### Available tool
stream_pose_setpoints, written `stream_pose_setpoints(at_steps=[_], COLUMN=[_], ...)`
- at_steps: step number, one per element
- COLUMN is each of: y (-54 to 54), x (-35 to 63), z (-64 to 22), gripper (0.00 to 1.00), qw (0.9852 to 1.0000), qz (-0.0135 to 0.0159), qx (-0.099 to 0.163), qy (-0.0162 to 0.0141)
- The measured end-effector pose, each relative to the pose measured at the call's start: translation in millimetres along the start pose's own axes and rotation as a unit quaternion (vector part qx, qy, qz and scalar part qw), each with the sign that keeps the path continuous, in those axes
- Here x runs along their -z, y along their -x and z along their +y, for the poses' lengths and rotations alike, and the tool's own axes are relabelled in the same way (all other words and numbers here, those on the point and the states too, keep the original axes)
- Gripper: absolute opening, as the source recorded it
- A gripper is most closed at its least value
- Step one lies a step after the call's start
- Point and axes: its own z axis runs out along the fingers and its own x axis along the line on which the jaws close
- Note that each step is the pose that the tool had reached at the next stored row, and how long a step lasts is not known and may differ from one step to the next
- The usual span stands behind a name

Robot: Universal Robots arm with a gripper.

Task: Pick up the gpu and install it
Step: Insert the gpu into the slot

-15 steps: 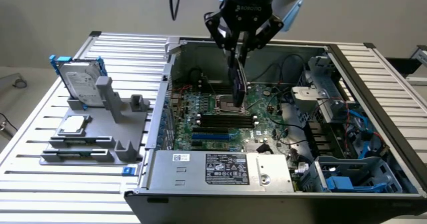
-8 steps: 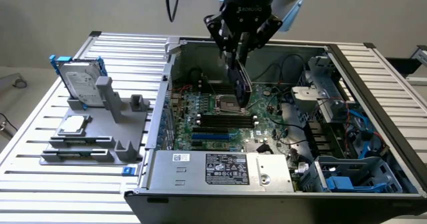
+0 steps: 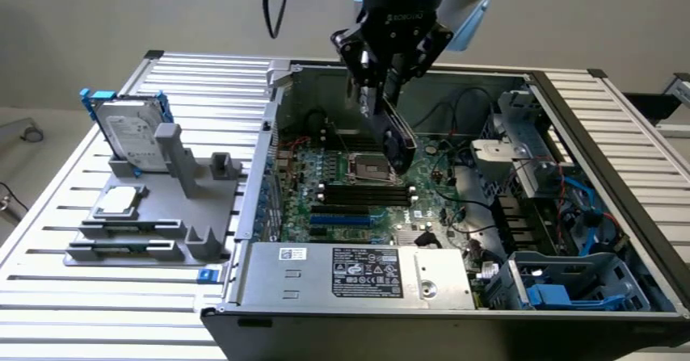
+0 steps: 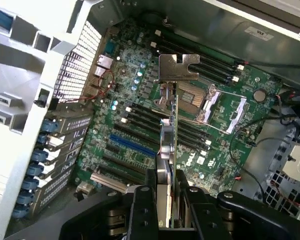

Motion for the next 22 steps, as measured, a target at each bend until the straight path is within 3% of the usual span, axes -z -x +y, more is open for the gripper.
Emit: stream_pose_setpoints(at_steps=[6,11,16,22], y=[0.1,0.1,0.2,0.3], x=[-1.7,-3.3,-4.9,-7.1], z=[0.0,0.0,0.1,0.1], gripper=[0.26,0.26,0.26,0.26], qw=[0.9985,0.995,0.9895,0.9801], qz=[-0.0007,-0.0013,-0.0019,-0.0027], qx=[0.054,0.099,0.144,0.199], qy=[-0.0021,-0.0038,-0.0056,-0.0077])
